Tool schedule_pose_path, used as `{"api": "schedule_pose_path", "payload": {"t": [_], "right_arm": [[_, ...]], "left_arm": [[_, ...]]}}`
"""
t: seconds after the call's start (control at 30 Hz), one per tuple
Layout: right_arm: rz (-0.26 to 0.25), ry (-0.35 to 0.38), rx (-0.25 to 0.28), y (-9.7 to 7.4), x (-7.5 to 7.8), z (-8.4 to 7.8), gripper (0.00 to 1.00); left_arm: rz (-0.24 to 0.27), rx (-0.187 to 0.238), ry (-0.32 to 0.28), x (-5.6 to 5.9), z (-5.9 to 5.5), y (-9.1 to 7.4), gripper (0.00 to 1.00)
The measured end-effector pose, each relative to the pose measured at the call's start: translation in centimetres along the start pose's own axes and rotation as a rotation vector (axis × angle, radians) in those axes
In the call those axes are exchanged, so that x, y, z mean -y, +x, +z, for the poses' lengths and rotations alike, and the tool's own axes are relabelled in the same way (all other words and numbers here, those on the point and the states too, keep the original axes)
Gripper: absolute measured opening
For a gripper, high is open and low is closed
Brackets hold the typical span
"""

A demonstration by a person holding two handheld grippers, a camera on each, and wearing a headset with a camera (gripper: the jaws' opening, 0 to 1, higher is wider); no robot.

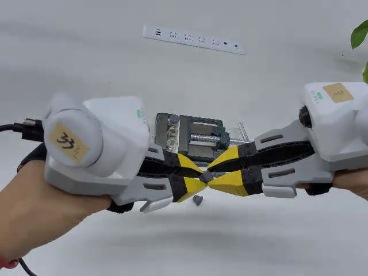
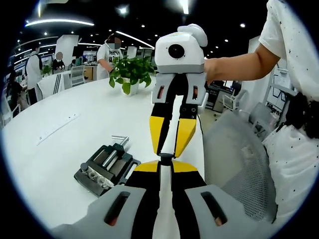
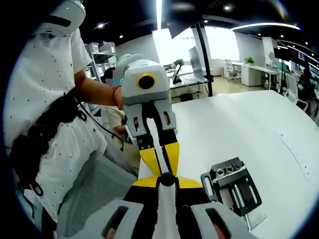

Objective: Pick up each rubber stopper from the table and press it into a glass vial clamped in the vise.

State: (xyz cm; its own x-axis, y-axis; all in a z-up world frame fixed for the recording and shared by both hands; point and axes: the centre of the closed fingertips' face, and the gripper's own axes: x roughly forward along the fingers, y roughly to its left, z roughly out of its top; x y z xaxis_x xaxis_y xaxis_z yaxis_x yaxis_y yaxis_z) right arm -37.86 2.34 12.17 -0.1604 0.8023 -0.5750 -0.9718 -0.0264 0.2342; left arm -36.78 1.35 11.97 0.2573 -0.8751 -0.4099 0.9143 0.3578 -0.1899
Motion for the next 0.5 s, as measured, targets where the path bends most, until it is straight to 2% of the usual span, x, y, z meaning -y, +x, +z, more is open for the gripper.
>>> {"api": "schedule_pose_path", "payload": {"t": [0.5], "right_arm": [[0.015, -0.017, -0.02, 0.16, -0.16, 0.06, 0.06]], "left_arm": [[-0.016, -0.009, 0.017, 0.18, -0.18, -0.19, 0.04]]}}
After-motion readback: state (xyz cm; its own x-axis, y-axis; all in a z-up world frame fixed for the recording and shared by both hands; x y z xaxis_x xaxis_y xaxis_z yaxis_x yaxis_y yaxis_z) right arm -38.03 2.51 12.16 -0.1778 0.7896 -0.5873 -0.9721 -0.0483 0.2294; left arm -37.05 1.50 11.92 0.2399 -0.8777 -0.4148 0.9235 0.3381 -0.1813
